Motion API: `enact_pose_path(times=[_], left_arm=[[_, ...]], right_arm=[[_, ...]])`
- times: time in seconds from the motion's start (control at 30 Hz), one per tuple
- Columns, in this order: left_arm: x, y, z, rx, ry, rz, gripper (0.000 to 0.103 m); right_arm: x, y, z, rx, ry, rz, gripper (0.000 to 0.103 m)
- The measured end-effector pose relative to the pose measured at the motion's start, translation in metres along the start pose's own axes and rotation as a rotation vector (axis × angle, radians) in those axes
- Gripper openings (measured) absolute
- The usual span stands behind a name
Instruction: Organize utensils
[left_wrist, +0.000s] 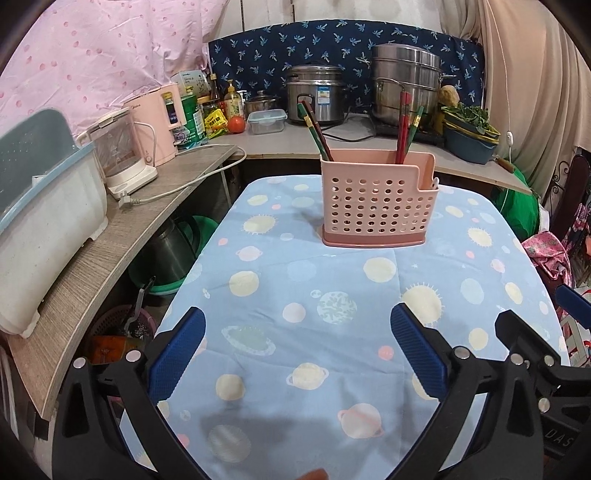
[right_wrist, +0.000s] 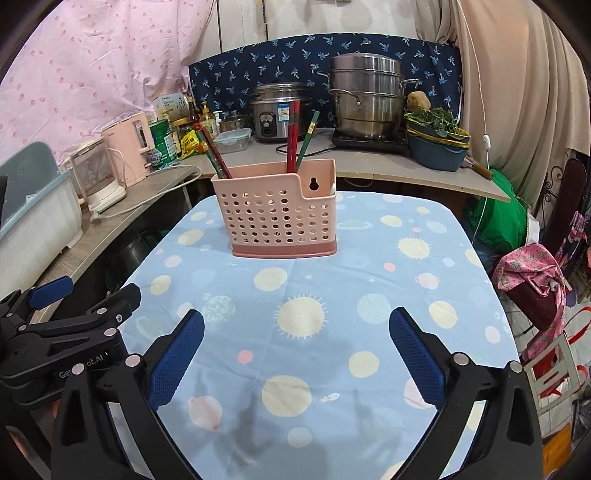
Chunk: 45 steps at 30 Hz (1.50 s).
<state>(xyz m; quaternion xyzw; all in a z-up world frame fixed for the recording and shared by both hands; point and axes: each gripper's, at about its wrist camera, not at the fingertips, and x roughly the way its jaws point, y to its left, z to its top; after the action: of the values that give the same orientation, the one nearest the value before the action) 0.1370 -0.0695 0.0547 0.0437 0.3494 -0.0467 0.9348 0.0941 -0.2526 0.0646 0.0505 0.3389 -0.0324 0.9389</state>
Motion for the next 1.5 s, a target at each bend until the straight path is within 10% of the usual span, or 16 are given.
enact_pose_path(times=[1.5], left_arm=[[0.0092, 0.003, -0.0069, -0.024, 0.032, 0.037, 0.096]], right_arm=[[0.006, 0.001, -0.0071, 0.011, 0.011, -0.043, 0.097]])
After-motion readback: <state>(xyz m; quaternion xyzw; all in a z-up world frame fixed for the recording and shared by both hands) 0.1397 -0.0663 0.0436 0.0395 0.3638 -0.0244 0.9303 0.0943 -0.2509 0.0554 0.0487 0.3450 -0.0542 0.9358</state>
